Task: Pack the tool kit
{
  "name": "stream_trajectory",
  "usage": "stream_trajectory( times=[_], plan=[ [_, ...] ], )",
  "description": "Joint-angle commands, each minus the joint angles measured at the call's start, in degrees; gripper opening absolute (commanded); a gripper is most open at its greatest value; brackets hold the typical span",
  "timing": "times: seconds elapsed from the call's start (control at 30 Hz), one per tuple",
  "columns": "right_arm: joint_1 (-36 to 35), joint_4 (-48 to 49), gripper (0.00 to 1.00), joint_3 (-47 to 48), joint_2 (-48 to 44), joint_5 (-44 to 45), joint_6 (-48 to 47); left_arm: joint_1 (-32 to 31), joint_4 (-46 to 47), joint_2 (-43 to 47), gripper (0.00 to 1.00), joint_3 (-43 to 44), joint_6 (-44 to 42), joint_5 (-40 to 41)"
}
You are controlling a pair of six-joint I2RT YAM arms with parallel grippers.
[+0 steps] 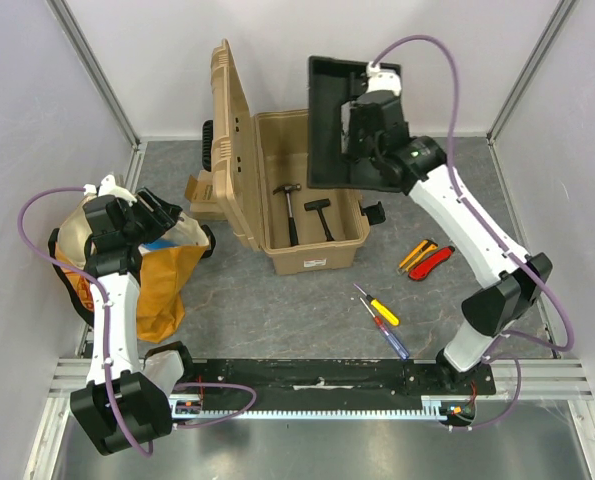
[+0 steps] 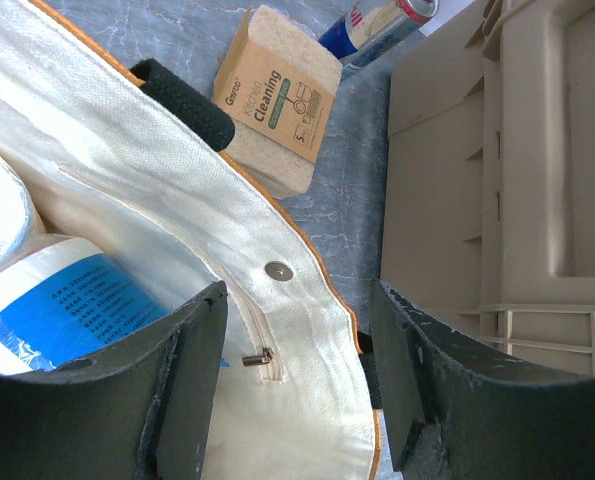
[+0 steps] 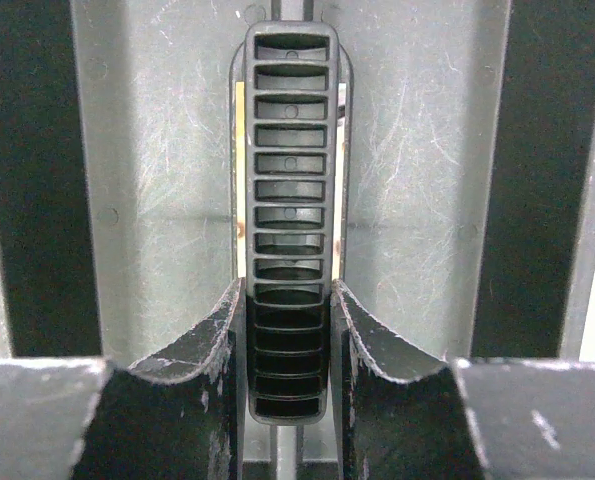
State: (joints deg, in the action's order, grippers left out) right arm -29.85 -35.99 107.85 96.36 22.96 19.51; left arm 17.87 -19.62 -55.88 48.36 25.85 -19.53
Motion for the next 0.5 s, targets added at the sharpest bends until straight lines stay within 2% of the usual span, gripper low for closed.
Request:
stream_trajectory(
  times=[0.0,0.2,0.47],
  plan=[
    [-4.16,1.36,0.00,3.41,1.28,1.21,0.00,-0.11,1.16,0.77,0.64,1.30,-1.76,0.55],
    [-10.05,-1.98,0.00,6.49,7.70,3.93,1.67,-0.20,1.16,0.68,0.64,1.30,-1.76,0.46],
    [-13.57,-8.65,0.00,14.05,16.92,6.57,4.75,-0.11,1.16,0.68,0.64,1.30,-1.76,0.28]
  ],
)
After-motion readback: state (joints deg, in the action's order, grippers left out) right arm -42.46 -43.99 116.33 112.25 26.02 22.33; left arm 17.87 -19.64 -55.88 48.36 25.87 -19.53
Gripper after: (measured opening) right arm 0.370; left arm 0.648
